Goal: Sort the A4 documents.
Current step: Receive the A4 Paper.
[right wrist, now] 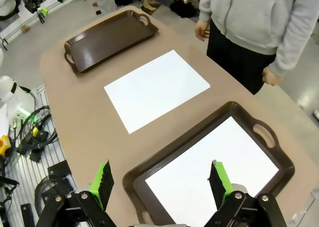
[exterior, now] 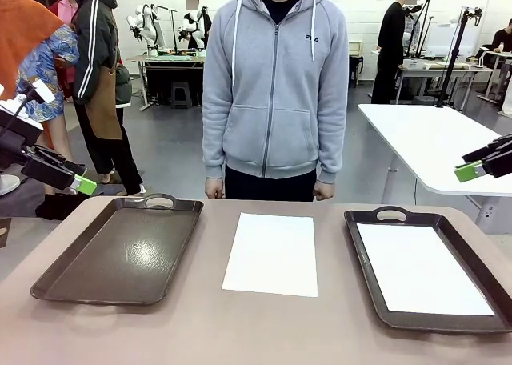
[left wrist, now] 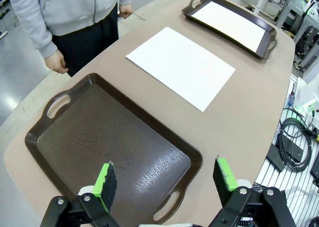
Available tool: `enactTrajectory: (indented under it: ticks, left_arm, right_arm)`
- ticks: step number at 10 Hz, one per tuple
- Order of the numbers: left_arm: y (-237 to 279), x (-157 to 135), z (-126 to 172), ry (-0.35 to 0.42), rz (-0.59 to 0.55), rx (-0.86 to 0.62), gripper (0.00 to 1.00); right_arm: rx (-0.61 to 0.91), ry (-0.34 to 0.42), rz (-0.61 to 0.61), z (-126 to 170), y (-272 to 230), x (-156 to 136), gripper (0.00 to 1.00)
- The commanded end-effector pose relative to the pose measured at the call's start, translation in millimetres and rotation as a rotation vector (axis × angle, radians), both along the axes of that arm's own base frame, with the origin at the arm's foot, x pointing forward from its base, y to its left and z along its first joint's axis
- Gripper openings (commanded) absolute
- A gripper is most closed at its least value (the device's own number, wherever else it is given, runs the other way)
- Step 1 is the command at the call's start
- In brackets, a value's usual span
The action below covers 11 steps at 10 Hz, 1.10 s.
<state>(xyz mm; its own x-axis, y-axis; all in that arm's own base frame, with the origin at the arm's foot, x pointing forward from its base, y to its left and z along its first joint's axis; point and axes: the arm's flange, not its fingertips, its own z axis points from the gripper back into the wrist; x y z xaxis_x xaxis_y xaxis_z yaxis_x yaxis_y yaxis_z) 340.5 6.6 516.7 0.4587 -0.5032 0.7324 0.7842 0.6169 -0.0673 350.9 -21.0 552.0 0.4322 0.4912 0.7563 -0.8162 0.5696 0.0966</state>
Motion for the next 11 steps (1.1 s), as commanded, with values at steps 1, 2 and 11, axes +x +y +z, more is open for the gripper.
enactTrajectory:
  ticks: [1, 2, 11]
  left_arm:
    - [1.2, 0.9, -0.3, -0.005, -0.011, -0.017, 1.0]
    - [1.2, 0.9, -0.3, -0.005, -0.011, -0.017, 1.0]
    - [1.2, 0.9, -0.3, -0.005, -0.011, -0.017, 1.0]
  right_arm:
    - [0.036, 0.004, 0.011, -3.4, -3.8, 6.4, 1.0]
    - [0.045, 0.011, 0.023, -4.0, -6.2, 6.6, 1.0]
    - [0.002, 0.004, -0.001, -1.2, -0.7, 0.7, 1.0]
